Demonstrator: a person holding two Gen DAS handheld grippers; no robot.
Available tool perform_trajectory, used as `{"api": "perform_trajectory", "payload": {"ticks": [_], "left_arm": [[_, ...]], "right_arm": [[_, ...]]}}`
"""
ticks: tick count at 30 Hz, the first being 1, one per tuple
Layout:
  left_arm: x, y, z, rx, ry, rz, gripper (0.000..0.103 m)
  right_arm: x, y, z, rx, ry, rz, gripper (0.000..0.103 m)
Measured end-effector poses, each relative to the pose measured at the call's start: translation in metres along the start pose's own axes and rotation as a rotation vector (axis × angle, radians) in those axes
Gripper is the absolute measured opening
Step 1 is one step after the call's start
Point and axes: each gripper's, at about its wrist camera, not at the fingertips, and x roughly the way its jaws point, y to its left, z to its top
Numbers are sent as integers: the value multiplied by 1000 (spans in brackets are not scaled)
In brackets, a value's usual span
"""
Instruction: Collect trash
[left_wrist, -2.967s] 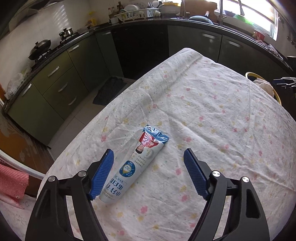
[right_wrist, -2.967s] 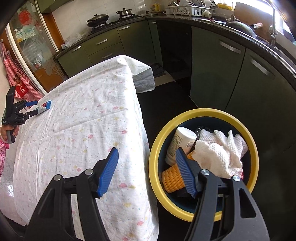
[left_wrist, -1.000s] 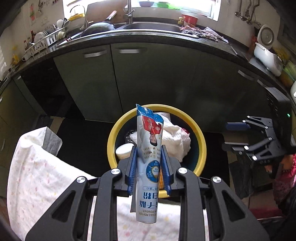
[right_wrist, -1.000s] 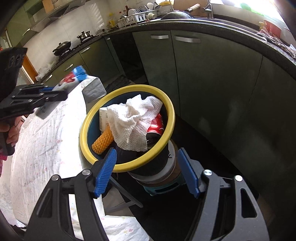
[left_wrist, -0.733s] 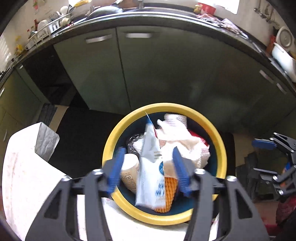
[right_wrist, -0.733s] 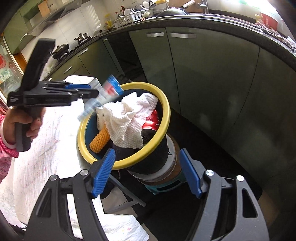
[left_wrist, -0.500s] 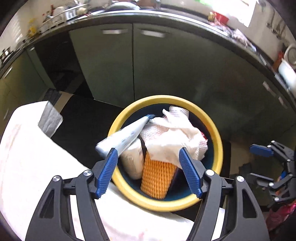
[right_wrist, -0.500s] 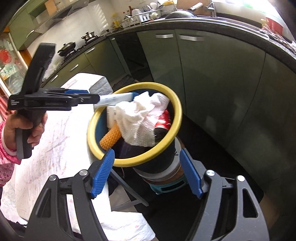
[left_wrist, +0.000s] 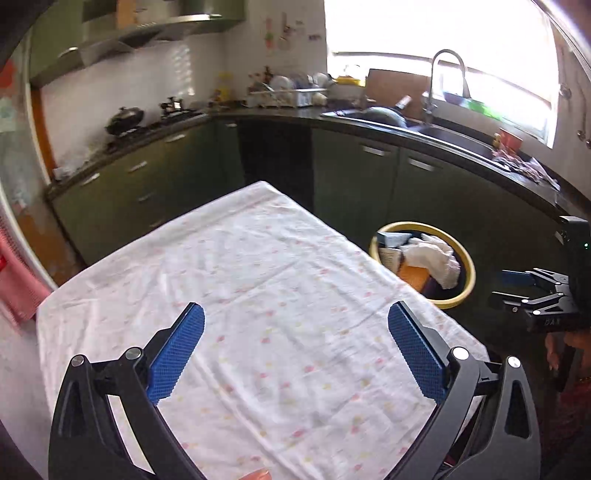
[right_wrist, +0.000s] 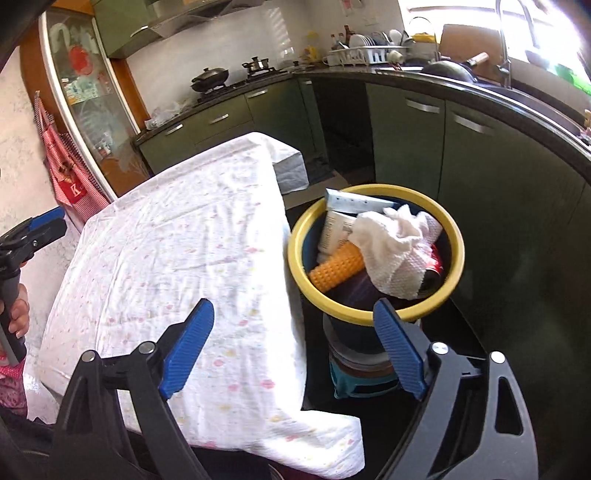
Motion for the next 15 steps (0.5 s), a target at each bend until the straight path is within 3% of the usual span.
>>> {"api": "perform_trajectory", "payload": {"ticks": [3,9,12,15], "left_arm": [[-44,36,-30,-87,-48,136,98],[-120,94,-80,-274,-72,349,98],[-149,106,-98,-316,-96,404,98],[-164,104,-108,-340,-114,394,98]], "right_arm": [[-12,25,1,-52,-41,11,96],[-49,69,3,-149,-139,4,96],[-70,84,0,-178,-189,3,96],[-88,91,-3,-188,-243,-50,96]]}}
